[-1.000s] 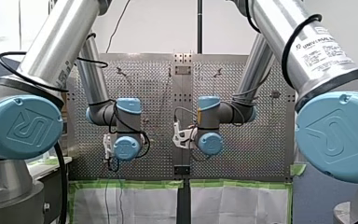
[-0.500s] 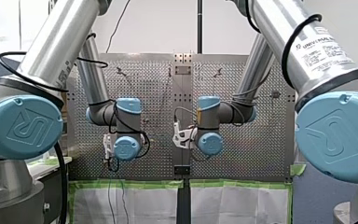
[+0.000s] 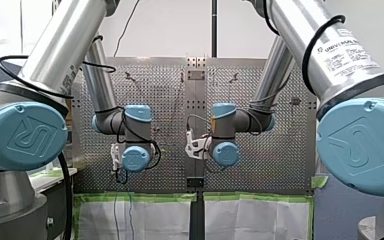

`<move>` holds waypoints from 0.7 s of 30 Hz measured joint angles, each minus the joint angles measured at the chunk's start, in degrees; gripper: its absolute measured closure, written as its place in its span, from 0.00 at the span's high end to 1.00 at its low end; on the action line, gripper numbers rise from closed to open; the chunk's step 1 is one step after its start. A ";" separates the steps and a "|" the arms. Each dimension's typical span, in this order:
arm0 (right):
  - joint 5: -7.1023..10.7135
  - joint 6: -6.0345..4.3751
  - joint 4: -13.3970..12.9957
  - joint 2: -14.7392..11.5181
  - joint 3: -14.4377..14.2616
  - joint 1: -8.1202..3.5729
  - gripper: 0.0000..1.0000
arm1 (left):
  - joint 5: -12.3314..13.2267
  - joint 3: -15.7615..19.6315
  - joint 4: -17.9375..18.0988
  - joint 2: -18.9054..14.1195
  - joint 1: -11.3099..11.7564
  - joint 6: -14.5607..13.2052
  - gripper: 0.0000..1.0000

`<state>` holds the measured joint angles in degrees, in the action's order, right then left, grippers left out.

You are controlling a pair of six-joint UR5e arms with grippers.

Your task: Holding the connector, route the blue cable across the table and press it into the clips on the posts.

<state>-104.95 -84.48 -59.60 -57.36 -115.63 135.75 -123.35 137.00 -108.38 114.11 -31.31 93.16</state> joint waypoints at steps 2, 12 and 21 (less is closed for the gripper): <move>0.00 0.00 0.00 0.00 0.00 0.00 0.00 | 0.00 0.00 0.00 0.00 0.00 0.00 0.00; -0.16 0.33 0.51 0.51 0.45 0.57 0.00 | 0.01 0.07 0.00 0.01 -0.02 -0.01 0.00; -0.26 0.61 3.27 4.79 1.03 1.47 0.00 | 0.41 0.08 -0.72 1.98 -0.16 -0.25 0.00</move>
<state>-105.21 -83.87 -56.33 -52.58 -114.60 137.22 -122.94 137.08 -109.10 116.09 -31.47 92.92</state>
